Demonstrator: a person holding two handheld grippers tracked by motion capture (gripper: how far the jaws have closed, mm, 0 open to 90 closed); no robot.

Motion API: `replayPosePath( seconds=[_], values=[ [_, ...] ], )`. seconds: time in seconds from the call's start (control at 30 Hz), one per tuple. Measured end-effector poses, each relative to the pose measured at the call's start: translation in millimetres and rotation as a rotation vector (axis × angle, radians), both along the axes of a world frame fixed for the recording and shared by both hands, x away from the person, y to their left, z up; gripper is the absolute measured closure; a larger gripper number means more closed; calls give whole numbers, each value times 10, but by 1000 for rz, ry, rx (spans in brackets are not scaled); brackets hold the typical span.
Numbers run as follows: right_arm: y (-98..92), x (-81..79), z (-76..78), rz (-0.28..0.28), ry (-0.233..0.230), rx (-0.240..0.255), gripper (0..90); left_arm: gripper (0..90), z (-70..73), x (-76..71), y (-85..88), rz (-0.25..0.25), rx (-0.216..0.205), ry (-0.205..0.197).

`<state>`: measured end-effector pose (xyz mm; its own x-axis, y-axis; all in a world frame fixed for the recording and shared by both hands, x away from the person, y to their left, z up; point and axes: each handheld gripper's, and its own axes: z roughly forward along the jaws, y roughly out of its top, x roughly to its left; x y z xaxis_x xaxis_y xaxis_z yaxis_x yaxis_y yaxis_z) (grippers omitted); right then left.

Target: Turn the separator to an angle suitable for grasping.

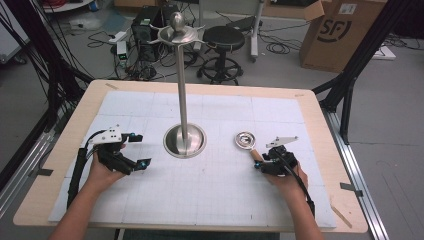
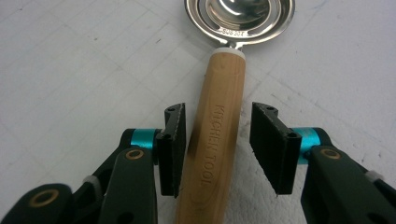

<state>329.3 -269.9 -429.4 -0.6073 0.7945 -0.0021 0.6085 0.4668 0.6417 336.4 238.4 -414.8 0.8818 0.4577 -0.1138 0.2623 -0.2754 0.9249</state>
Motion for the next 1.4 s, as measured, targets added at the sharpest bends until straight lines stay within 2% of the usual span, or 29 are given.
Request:
replayPosePath(
  seconds=[0.1,0.23,0.6,0.73,0.77,0.83,1.13,1.27,1.3,1.33,1.4],
  values=[
    [11,-2,-11,4,15,1,607,17,0,1,1,0,-1,0],
    [32,2,-32,1,23,-7,610,17,-1,1,2,-1,2,-1],
    [39,-8,-40,-3,15,-17,612,17,-8,-3,-18,-7,6,3],
    [40,-11,-39,-3,13,-18,641,17,-6,-4,-15,-6,9,1],
    [44,-13,-36,17,13,-19,676,17,-6,-5,-15,-6,8,2],
    [53,-17,-31,24,7,-32,678,17,-5,-5,-14,-6,7,1],
    [-11,-7,-6,28,23,41,698,17,-13,2,-17,-8,8,6],
    [-8,-8,-7,28,23,41,696,17,-14,0,-21,-10,10,5],
    [-3,-10,-9,25,24,35,693,17,-14,-1,-21,-10,10,5],
    [22,-10,-26,27,15,-3,662,17,-14,-1,-22,-10,11,6],
    [42,-13,-38,21,12,-20,642,17,-15,-2,-22,-10,12,7]
  ],
)
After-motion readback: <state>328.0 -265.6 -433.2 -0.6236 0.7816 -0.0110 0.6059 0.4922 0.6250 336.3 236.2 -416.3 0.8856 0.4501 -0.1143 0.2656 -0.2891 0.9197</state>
